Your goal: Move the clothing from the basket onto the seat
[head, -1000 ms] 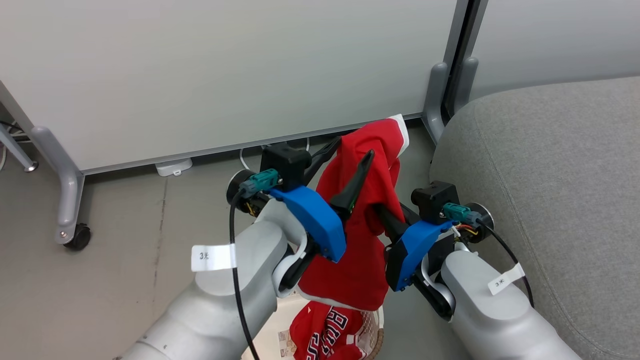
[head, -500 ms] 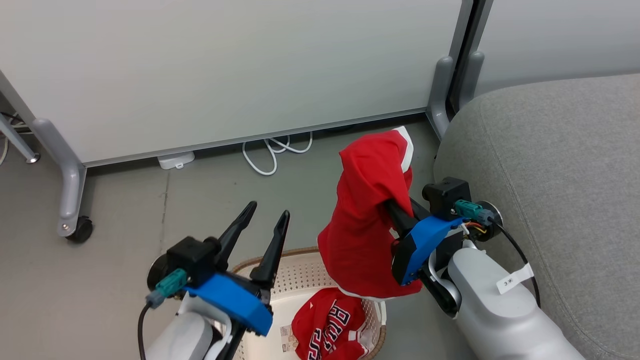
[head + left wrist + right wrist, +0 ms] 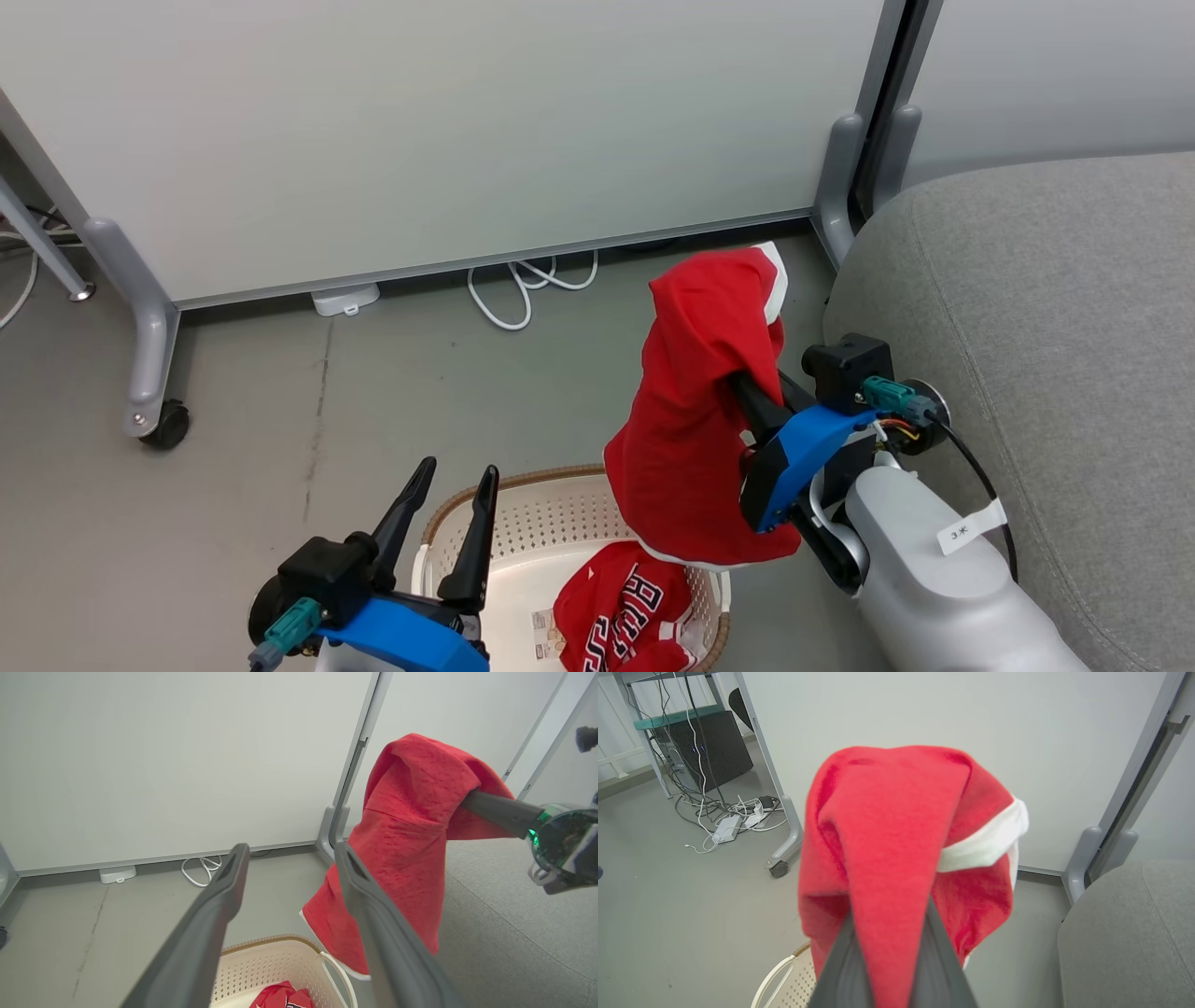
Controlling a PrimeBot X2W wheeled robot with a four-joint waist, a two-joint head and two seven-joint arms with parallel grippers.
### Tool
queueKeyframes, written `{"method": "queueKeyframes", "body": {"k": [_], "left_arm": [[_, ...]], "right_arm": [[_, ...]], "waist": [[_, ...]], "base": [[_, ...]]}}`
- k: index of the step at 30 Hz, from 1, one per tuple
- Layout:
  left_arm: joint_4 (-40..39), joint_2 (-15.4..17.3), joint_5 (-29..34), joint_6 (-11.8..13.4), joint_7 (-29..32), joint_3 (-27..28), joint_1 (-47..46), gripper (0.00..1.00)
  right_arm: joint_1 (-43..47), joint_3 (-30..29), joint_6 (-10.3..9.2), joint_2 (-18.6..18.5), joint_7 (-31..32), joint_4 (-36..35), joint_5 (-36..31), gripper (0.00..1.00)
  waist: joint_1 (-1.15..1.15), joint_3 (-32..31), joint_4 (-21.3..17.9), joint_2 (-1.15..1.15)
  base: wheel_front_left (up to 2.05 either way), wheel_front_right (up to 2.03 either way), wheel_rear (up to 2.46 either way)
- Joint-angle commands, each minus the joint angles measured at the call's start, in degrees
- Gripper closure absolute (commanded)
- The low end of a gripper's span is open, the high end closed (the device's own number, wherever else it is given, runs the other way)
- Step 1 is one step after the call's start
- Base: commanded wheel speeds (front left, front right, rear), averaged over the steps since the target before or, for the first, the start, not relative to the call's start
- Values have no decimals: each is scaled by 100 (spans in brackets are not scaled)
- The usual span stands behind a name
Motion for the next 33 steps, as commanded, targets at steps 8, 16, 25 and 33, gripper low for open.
{"method": "queueKeyframes", "body": {"k": [8, 16, 25, 33], "left_arm": [[-101, 40, 62, -33, -29, -42, -94, 0], [-185, 37, 171, -33, -28, 61, -141, 0], [-175, 76, 273, -34, -28, 51, -259, 0], [-150, 161, 202, -33, -28, -96, -378, 0]], "right_arm": [[145, -17, 1, -10, -33, -107, -47, 100], [103, 44, 1, -11, -32, -161, 30, 100], [63, 151, 1, -10, -32, -185, 116, 100], [132, 73, 1, -9, -30, -283, 134, 100]], "waist": [[0, 1, -109, 0], [0, 88, -398, 0], [0, 244, -1220, 0], [0, 362, -1996, 0]], "base": [[0, 0, 0], [0, 0, 0], [0, 0, 0], [0, 0, 0]]}}
